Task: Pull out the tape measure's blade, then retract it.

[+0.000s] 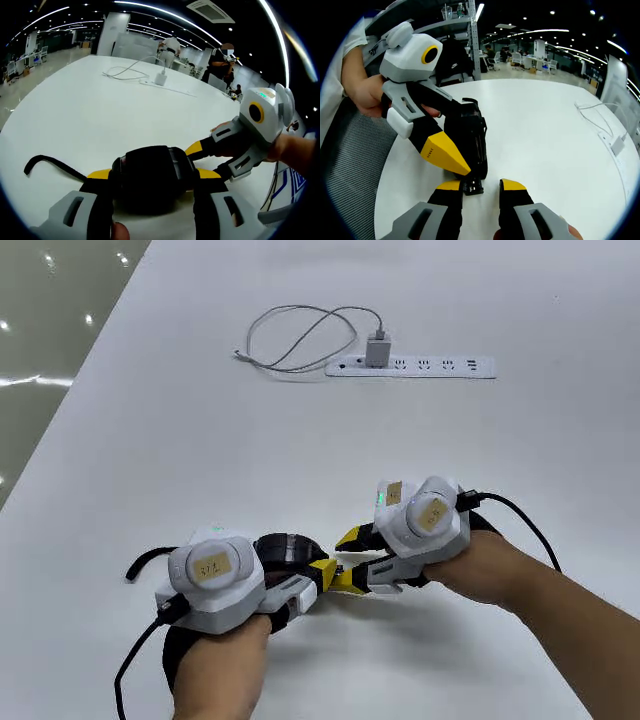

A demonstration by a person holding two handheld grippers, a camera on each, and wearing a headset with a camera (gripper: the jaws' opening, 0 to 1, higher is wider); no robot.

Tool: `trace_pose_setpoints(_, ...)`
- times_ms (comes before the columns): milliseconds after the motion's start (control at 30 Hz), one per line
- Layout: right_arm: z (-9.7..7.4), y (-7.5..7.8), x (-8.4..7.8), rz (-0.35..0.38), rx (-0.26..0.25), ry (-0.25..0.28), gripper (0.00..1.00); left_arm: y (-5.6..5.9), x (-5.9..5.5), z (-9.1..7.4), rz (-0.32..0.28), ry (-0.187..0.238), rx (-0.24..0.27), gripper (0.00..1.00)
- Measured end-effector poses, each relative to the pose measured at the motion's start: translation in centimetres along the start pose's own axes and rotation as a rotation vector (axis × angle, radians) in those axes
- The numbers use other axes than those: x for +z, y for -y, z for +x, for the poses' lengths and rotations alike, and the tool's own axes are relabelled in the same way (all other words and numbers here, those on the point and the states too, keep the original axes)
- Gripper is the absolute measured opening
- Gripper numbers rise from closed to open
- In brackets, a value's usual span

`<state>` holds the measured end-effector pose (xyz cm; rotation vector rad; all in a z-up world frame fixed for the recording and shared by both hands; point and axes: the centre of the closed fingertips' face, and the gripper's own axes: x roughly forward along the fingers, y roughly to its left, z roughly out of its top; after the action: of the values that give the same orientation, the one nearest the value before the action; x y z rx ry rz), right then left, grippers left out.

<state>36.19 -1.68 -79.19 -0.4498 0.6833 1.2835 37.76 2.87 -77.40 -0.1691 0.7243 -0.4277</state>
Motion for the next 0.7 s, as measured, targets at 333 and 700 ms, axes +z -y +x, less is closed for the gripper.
trace_pose_setpoints(333, -0.58, 0.44, 0.21, 0.012, -0.027, 0.005, 0.3, 0.1, 0.14, -0.21, 0.043, -0.009, -0.014, 0.61)
trace_pose_setpoints(700, -0.96, 0.16, 0.26, 0.035, -0.022, 0.013, 0.42, 0.77, 0.16, -0.61, 0.091, -0.022, -0.047, 0.67)
